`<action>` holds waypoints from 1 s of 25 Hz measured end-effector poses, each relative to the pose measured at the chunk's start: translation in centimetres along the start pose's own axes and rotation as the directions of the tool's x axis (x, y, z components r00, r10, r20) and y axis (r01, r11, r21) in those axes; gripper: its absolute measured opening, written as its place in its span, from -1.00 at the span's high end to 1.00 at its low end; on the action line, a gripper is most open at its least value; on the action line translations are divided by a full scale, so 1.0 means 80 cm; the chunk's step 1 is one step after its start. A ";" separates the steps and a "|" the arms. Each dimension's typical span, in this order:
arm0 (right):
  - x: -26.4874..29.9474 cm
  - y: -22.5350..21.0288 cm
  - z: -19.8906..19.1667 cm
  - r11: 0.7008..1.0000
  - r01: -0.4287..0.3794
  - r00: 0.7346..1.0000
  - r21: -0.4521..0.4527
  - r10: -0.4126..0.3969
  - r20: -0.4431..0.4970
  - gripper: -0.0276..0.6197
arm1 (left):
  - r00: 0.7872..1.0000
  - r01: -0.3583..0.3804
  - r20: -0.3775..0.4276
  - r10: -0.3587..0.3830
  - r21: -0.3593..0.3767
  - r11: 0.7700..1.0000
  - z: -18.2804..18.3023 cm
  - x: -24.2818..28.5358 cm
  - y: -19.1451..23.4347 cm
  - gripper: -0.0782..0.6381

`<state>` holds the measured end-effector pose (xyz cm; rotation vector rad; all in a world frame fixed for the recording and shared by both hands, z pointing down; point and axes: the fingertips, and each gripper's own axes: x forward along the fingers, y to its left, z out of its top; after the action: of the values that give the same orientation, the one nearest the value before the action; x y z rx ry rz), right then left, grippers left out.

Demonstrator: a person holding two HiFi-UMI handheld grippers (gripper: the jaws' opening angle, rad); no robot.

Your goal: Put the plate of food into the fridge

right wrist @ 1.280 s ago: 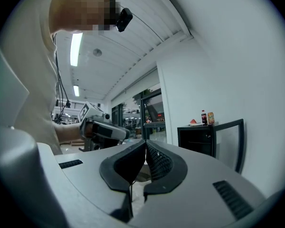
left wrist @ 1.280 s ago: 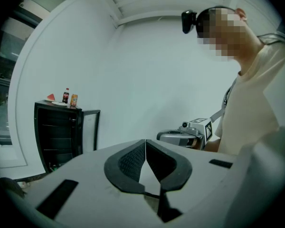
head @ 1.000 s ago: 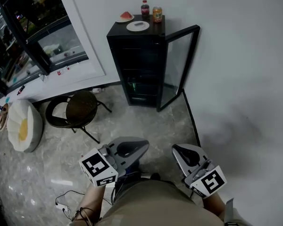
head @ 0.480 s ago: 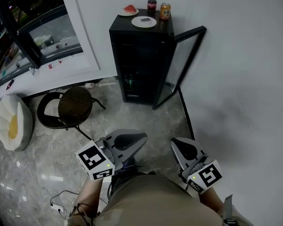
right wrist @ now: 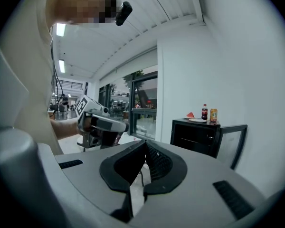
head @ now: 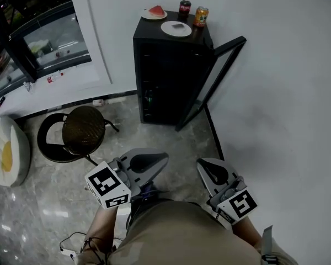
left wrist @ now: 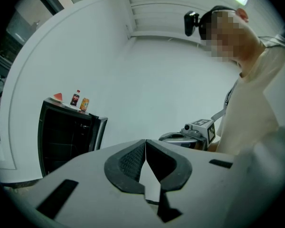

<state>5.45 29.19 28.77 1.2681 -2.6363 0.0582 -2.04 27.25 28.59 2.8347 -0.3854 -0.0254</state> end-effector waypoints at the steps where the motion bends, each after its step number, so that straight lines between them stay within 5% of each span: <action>1: 0.007 0.000 -0.001 1.000 0.007 1.000 -0.007 -0.007 -0.003 0.85 | 1.000 0.003 0.004 -0.003 -0.001 1.000 0.001 -0.005 0.007 0.75; 14: 0.061 -0.006 -0.002 0.996 0.078 0.996 0.037 -0.076 -0.046 0.85 | 0.996 -0.020 0.092 0.021 -0.014 1.000 0.016 -0.030 0.060 0.75; 25: 0.080 -0.042 -0.014 0.996 -0.022 1.000 0.091 0.024 -0.018 0.85 | 0.996 -0.078 0.043 0.078 -0.001 0.997 0.014 0.004 0.076 0.75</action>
<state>4.41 22.28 31.04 1.2589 -2.6601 0.1947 -3.40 21.26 29.18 2.8215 -0.5054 -0.0705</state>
